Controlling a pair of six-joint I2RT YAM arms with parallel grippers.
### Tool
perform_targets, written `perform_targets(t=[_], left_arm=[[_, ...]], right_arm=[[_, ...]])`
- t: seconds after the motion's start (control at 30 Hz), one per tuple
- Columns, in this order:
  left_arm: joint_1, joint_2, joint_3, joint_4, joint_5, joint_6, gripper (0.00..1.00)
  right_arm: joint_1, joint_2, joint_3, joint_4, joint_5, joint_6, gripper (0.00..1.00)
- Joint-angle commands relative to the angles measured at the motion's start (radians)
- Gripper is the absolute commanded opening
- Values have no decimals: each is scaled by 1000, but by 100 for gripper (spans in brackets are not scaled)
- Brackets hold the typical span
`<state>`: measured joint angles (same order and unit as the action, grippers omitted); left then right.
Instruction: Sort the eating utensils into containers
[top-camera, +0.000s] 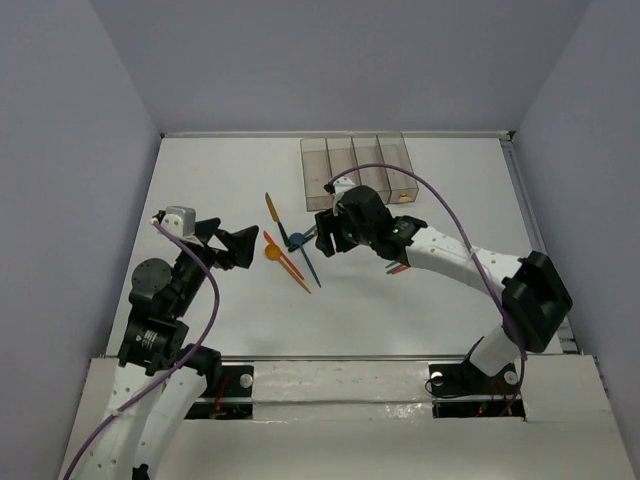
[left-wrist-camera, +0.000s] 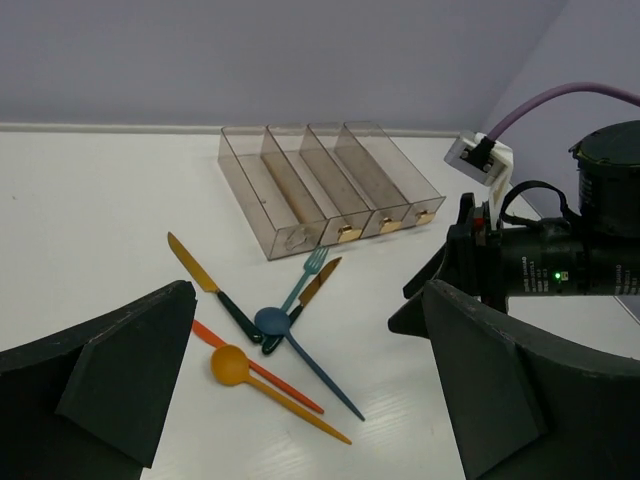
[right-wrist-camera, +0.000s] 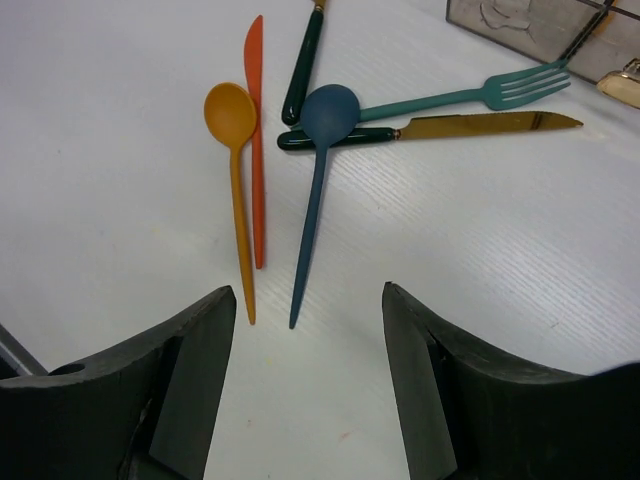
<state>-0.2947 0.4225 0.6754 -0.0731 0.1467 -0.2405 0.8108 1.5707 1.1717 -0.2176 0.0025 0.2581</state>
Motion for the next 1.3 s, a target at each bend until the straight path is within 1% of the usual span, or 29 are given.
perform_targets(t=[0.0,0.43,0.6,0.77,0.8,0.87,0.9,0.97,1.03,1.17,1.27], left_arm=[[5,12,46,21,-4,12,99],[5,18,33,41,27,7,99],[5,16,29,42,19,0,99],[5,10,29,44,22,1,99],[5,12,29,44,22,1,99],[5,12,27,44,25,1,99],[5,9,27,44,25,1,99],[5,4,29,42,22,3,99],[5,2,29,42,21,3,99],[5,2,29,42,19,3,99],[-4,1,29,39,19,3,99]], right_arm=[[18,49,81,-14,33,-29,66],[36,241,197,-51,57,-30,64],[36,308,239,-63,62,-19,60],[54,374,287,-80,77,-22,58],[54,399,304,-85,86,-22,57],[64,431,324,-91,100,-23,50],[64,442,332,-94,100,-23,49],[64,462,347,-106,112,-25,48],[74,489,374,-126,129,-31,46],[96,534,410,-154,182,-37,46],[117,558,422,-173,217,-37,40]])
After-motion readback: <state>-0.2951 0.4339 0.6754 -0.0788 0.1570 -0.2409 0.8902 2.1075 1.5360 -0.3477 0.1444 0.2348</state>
